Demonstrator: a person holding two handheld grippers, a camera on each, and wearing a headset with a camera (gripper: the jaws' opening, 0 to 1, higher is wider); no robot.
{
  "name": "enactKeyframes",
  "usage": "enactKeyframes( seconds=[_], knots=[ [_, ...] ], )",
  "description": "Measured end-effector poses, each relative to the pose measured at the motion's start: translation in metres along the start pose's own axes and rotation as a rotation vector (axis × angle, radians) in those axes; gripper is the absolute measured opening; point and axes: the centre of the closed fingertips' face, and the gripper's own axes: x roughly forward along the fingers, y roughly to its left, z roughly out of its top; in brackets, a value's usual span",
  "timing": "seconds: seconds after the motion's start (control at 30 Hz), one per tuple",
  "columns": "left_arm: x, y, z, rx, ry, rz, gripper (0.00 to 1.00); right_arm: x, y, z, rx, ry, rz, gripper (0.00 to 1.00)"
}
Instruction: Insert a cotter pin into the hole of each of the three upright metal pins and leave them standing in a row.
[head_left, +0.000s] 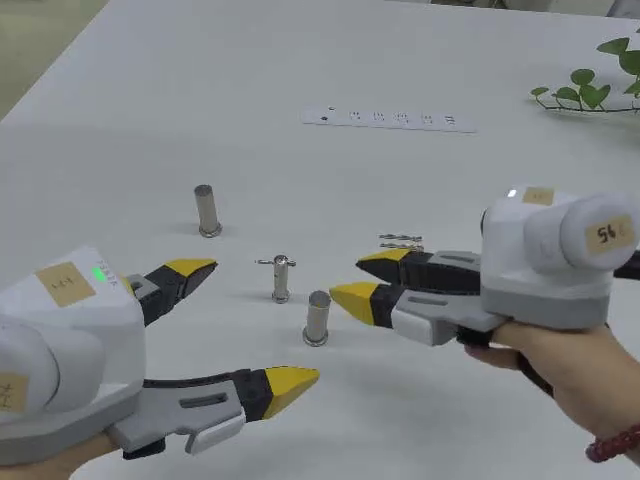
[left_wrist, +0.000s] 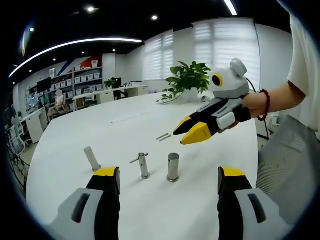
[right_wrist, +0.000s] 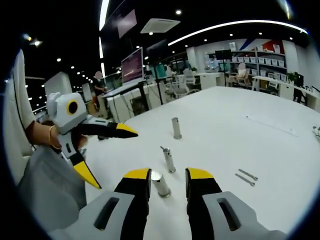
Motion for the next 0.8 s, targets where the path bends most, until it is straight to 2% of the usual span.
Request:
enactKeyframes(
  seconds=[0.23, 0.4, 0.53, 0.8],
  knots=[
    [0.000, 0.001, 0.001, -0.006, -0.006, 0.004, 0.78, -0.003, -0.035, 0.001, -0.044, 0.054, -0.052, 0.27],
    [0.000, 0.001, 0.002, -0.012, -0.008, 0.005, 0.76, -0.001, -0.059, -0.006, -0.065, 0.110, -0.075, 0.24],
    [0.000, 0.001, 0.002, -0.016, -0.012, 0.005, 0.75, 0.003, -0.073, -0.008, -0.073, 0.133, -0.083, 0.22],
    [0.001, 0.000, 0.002, -0.017, -0.016, -0.003, 0.73, 0.015, -0.098, -0.023, -0.103, 0.218, -0.090, 0.18]
  ],
)
